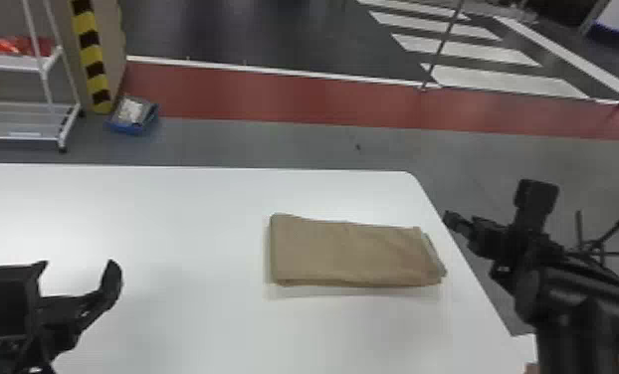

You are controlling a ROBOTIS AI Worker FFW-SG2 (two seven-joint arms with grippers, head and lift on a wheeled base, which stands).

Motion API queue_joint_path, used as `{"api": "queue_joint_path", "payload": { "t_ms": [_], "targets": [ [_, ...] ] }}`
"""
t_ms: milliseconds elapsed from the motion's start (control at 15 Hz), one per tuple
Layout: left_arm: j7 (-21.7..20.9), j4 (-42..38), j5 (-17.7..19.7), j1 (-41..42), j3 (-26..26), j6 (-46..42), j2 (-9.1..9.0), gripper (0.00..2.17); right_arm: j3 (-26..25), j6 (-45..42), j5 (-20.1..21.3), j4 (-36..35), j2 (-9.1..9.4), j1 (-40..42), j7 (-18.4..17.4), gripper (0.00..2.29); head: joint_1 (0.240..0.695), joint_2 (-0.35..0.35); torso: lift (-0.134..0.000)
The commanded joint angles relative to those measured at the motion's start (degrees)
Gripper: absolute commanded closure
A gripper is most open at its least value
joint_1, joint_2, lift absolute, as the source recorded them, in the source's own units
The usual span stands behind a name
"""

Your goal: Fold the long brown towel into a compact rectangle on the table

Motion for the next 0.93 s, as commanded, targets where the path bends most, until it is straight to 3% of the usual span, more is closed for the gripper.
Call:
{"api": "queue_joint_path", "payload": {
  "t_ms": [0, 67, 200, 467, 600, 733, 867],
  "targets": [
    [0.2, -0.2, 0.2, 0.0, -1.0, -0.3, -0.08, 0.08, -2.3, -3.5, -3.7, -3.5, 0.77, 3.7, 0.1, 0.06, 0.695, -0.276, -0.057],
    [0.2, 0.1, 0.6, -0.6, -2.3, -0.5, -0.17, 0.08, -2.9, -6.1, -6.0, -4.7, 0.86, 6.1, 0.0, 0.06, 0.695, -0.288, -0.057],
    [0.3, 1.7, 1.9, -2.6, -5.9, -0.7, -0.52, 0.08, -4.0, -7.5, -6.4, -5.7, 2.00, 8.5, -2.5, 0.06, 0.695, -0.307, -0.057],
    [0.0, 6.0, 4.7, -7.0, -11.0, -1.9, -2.95, 0.09, -11.0, -14.7, -9.0, -4.9, 7.10, 13.6, -5.0, 0.07, 0.695, -0.350, -0.057],
    [-0.5, 9.5, 9.0, -10.0, -14.2, -2.6, -2.95, 0.09, -13.4, -18.1, -13.9, -4.1, 8.07, 16.7, -5.4, 0.07, 0.695, -0.350, -0.057],
    [0.0, 17.2, 14.3, -14.9, -18.8, -7.7, -2.95, 0.15, -14.5, -21.6, -17.5, -4.9, 10.26, 19.5, -5.4, 0.09, 0.695, -0.350, -0.057],
    [-0.3, 23.4, 15.1, -17.4, -21.0, -11.6, -2.95, 0.20, -14.0, -24.0, -18.3, -5.2, 10.32, 20.3, -5.3, 0.10, 0.695, -0.350, -0.057]
  ]
}}
